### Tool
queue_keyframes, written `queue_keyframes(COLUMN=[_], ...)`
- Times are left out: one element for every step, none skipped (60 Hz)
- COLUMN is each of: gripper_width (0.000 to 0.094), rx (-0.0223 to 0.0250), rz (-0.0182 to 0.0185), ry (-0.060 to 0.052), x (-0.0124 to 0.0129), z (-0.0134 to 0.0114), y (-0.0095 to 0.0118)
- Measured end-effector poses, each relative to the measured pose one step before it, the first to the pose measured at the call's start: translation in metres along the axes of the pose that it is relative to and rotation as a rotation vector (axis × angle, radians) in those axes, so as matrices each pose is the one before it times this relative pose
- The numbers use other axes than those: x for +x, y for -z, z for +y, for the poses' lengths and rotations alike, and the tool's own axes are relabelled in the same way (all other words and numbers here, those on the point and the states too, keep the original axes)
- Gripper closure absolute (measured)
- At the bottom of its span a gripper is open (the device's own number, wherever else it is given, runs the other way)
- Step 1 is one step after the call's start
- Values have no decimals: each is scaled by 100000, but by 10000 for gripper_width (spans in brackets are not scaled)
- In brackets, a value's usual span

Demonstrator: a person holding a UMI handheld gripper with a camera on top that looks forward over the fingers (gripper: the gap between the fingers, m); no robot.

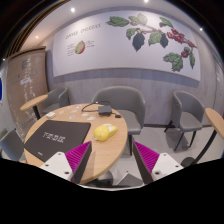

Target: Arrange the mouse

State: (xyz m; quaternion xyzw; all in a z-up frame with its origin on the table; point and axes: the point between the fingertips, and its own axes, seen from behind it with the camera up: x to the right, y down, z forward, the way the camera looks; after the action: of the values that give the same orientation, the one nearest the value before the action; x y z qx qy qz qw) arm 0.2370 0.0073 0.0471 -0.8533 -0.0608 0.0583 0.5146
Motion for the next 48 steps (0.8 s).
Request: queue_keyframes(gripper_width=[82,83,84,82,82,83,83,82,78,75,72,71,71,73,74,80,86,88,88,90,93,92,92,97,99,103,115,124,133,153,178,209,247,295,342,370,390,406,436,458,472,493,513,527,552,565,574,580], rx=[-926,-1113,-1828,-1310,-1732,-1161,-362,-1184,-1156,-972,-875,-742,-665,-544,-691,1620,521,-368,-530,71,-254,-470,-102,-149,-453,53,246,-334,-96,10,-172,-156,-140,-160,-982,312,-473,-317,-18,-71,105,128,193,143,281,503,331,461], rz=[-1660,-1707,-2312,-915,-1961,-1473,163,-1052,-918,-761,-877,-850,-661,-536,-927,1152,339,160,240,329,471,571,971,966,967,450,-76,-198,160,373,374,359,280,467,940,534,273,363,326,178,60,127,181,369,513,899,1216,1261], ry=[540,772,1224,1032,1379,1064,546,800,553,345,193,-24,-256,-388,-258,-60,187,-136,-222,32,192,426,614,992,997,791,-217,-811,-513,154,25,-173,-476,-711,206,-496,-1258,-1617,-923,-671,-391,-211,-401,-518,-416,-706,-241,503], x=[-490,-452,181,-982,249,-413,-1156,-265,-231,-183,-171,-157,-98,-46,373,-385,127,95,113,152,192,208,351,176,160,62,-79,-114,-11,185,10,-28,-6,42,244,26,57,39,59,44,22,61,70,98,120,191,229,241], z=[160,213,589,8,575,370,-450,125,149,81,62,21,-26,-65,175,-735,-281,-147,-115,-301,-216,-162,-389,-227,-92,-272,-293,-126,-175,-221,-129,-97,-82,-71,151,-264,130,36,-15,43,3,13,1,32,21,-8,30,3], y=[-582,-595,731,-1861,774,34,-2667,-432,-363,-416,-399,-409,-397,-358,-15,-1737,-349,-337,-352,-359,-371,-382,-265,-790,-473,-377,-323,-313,-266,-147,-230,-145,-134,-164,-27,-23,31,-18,-16,-11,31,52,82,93,144,164,212,266])
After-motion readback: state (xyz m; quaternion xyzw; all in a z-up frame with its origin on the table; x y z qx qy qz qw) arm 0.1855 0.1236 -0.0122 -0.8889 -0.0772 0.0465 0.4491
